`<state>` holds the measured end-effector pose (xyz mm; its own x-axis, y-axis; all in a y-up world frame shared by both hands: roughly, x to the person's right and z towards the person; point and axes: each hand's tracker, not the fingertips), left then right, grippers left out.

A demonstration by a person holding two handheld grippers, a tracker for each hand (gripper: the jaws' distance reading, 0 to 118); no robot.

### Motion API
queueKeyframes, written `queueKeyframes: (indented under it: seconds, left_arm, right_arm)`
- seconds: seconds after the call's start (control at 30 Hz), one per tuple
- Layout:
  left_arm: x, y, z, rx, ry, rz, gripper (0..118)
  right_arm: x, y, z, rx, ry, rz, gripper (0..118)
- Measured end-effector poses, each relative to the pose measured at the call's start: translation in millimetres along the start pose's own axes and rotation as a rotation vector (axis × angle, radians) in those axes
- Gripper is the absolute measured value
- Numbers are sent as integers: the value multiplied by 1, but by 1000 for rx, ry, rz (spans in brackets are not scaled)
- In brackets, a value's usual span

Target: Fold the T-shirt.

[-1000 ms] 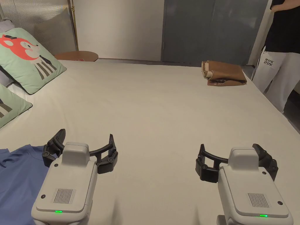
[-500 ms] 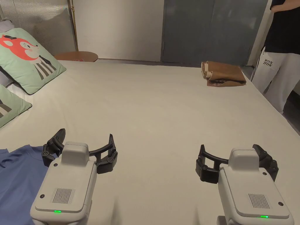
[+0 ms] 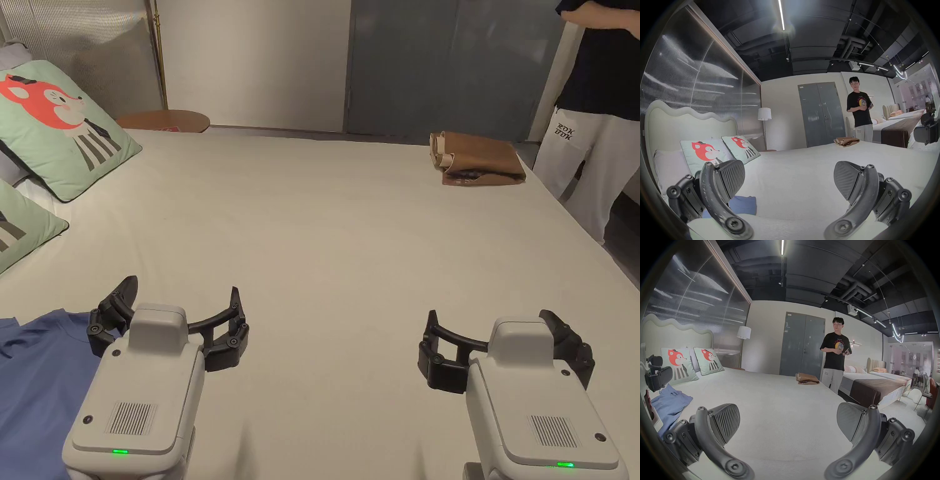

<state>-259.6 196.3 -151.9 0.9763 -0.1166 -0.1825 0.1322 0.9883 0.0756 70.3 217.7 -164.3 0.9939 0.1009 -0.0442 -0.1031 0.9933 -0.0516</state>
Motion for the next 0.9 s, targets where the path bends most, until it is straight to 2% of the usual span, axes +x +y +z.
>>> queueKeyframes:
  seconds: [0.9]
  left_arm:
    - [2, 0, 1, 4, -8, -17, 109]
  right_arm:
    - [-1, 1, 1, 4, 5, 3, 118]
